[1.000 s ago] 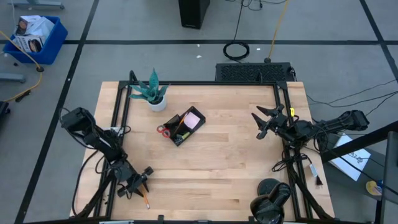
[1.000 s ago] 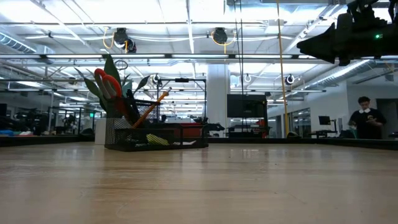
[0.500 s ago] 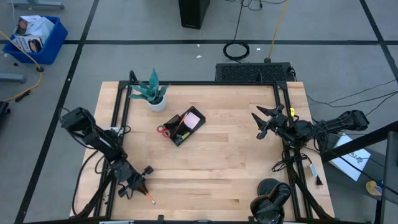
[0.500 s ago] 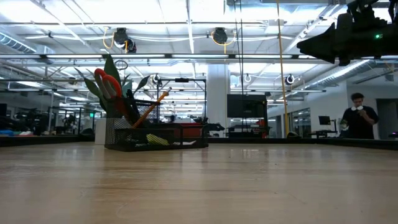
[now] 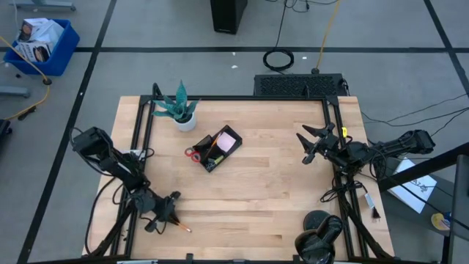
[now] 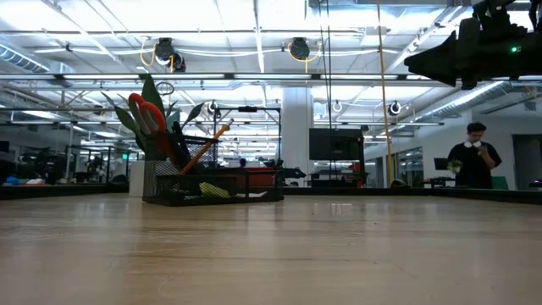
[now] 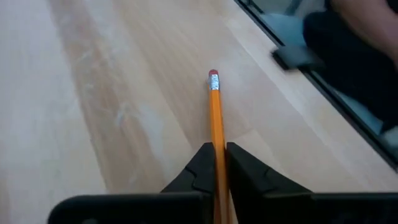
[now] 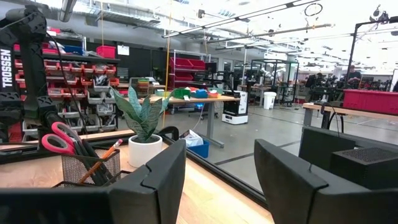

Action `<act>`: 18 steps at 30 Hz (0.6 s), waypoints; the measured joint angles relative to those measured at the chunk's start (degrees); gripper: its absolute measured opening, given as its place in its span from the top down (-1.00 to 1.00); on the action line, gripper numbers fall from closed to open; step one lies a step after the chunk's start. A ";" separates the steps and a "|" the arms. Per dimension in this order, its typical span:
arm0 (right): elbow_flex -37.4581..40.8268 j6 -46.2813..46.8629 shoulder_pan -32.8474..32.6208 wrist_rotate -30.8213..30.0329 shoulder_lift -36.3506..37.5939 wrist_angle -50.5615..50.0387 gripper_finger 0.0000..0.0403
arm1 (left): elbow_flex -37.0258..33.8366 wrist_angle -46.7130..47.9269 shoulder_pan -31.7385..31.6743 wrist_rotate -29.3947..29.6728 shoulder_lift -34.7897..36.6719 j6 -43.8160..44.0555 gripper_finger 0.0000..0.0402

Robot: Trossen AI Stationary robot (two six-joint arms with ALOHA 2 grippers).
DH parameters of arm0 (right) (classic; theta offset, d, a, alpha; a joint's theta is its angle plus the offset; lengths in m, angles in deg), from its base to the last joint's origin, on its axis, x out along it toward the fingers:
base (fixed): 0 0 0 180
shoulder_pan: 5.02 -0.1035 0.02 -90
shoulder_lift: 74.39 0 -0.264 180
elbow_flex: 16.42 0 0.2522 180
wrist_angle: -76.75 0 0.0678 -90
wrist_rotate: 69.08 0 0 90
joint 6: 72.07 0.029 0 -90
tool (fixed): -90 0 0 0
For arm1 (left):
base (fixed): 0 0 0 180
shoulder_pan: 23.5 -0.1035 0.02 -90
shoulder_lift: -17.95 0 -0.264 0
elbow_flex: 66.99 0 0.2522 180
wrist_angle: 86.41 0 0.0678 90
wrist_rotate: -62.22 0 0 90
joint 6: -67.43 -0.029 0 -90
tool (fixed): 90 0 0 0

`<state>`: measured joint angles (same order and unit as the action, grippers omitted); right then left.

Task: Pick and place office supplies into organizer
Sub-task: Put the orange pencil into the black desk organizer

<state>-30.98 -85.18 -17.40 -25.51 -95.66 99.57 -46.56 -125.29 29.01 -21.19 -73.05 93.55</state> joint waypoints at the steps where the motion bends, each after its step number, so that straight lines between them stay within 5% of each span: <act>1: -0.01 0.00 -0.01 0.01 -0.01 -0.02 0.09 | 0.00 -0.05 -0.15 0.76 0.00 1.02 0.86; 8: 0.00 -0.01 0.01 -0.01 -0.01 -0.02 0.09 | 0.07 1.28 -1.52 2.01 0.11 1.70 0.94; 18: -0.02 -0.01 -0.01 -0.01 -0.01 0.00 0.09 | 0.09 2.95 -1.76 12.14 0.16 5.16 0.89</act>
<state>-31.00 -85.19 -17.40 -25.51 -95.67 99.57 -46.47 -122.34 27.25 -9.05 -72.89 98.71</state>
